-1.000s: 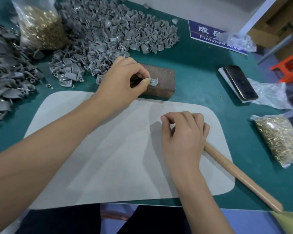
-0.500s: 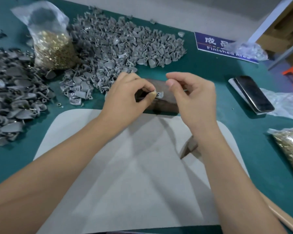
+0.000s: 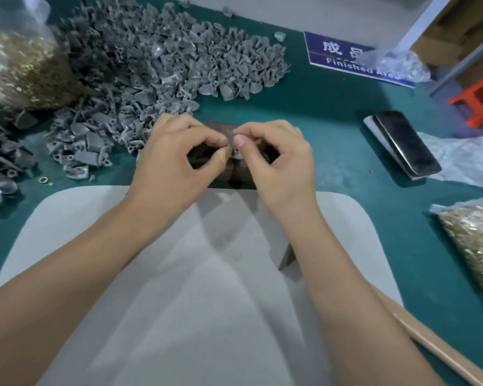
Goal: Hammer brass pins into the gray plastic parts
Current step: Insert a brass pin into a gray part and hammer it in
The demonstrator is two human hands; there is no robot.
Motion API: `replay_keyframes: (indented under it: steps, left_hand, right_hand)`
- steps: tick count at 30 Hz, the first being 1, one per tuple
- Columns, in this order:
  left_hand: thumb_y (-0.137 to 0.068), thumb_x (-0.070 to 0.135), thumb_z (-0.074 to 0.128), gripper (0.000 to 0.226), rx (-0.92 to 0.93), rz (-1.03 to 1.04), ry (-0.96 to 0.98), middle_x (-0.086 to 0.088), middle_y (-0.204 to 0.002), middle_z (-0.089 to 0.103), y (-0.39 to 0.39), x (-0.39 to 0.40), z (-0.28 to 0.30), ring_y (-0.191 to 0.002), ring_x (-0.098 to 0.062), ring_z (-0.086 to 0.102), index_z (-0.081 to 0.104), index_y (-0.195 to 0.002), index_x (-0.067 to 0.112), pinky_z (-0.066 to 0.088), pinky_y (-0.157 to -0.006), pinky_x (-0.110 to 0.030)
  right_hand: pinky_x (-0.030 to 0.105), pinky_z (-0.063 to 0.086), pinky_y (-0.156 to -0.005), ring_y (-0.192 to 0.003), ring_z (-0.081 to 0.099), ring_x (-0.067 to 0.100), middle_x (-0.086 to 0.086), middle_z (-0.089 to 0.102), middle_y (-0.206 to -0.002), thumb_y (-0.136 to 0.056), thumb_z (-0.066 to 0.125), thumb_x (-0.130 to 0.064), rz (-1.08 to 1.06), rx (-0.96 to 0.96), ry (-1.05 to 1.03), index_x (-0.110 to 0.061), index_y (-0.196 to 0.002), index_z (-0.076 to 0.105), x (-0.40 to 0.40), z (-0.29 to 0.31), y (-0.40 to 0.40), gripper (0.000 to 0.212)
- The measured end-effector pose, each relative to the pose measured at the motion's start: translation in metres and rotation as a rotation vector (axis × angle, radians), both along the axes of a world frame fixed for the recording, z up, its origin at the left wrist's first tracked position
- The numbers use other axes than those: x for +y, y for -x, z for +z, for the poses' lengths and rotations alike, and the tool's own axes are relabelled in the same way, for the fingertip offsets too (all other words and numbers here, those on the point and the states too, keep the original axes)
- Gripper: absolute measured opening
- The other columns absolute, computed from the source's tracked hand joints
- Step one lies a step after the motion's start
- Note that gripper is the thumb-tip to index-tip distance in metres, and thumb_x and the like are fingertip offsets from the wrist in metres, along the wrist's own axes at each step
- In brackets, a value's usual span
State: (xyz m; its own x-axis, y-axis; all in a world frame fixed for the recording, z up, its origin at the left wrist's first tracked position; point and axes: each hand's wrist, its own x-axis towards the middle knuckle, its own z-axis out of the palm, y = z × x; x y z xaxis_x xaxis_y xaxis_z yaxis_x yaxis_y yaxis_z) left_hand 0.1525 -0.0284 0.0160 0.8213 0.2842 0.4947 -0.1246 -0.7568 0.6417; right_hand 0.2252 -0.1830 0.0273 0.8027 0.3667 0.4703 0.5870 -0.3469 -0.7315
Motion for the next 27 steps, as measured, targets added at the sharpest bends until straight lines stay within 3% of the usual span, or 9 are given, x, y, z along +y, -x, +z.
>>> replay_keyframes:
  steps: [5, 15, 23, 27]
  left_hand:
    - [-0.09, 0.025, 0.074, 0.009, 0.003, 0.01, -0.024, 0.008, -0.094, 0.063, -0.001, -0.002, -0.001, -0.1, -0.017, 0.051, 0.077, -0.099, 0.023, 0.037, -0.088, -0.02]
    - [-0.089, 0.029, 0.076, 0.008, -0.014, 0.025, 0.001, 0.014, -0.091, 0.061, 0.0, -0.003, -0.001, -0.098, -0.012, 0.048, 0.077, -0.096, 0.025, 0.042, -0.083, -0.029]
    - [-0.09, 0.033, 0.074, 0.006, 0.009, 0.033, -0.017, 0.016, -0.091, 0.059, 0.0, -0.003, 0.0, -0.096, -0.009, 0.046, 0.076, -0.096, 0.031, 0.041, -0.078, -0.027]
    - [-0.091, 0.035, 0.073, 0.006, 0.014, 0.037, 0.003, 0.015, -0.091, 0.06, 0.001, -0.004, 0.001, -0.097, -0.009, 0.047, 0.076, -0.095, 0.032, 0.042, -0.078, -0.03]
  right_hand:
    - [0.016, 0.038, -0.085, -0.096, 0.057, 0.019, -0.003, 0.068, -0.091, -0.092, 0.072, -0.014, -0.061, -0.071, -0.024, -0.02, -0.094, 0.078, -0.003, 0.002, 0.003, 0.008]
    - [0.026, 0.042, -0.091, -0.099, 0.056, 0.017, -0.007, 0.069, -0.091, -0.09, 0.076, -0.019, -0.033, -0.005, 0.101, -0.025, -0.091, 0.081, -0.002, -0.001, 0.002, 0.008]
    - [0.015, 0.038, -0.087, -0.1, 0.059, 0.017, -0.01, 0.072, -0.09, -0.089, 0.077, -0.018, -0.021, 0.067, 0.139, -0.026, -0.09, 0.082, -0.007, 0.009, 0.002, 0.009]
    - [0.017, 0.04, -0.084, -0.097, 0.056, 0.018, -0.007, 0.068, -0.087, -0.091, 0.075, -0.018, -0.03, 0.038, 0.198, -0.028, -0.092, 0.082, -0.008, 0.013, 0.004, 0.012]
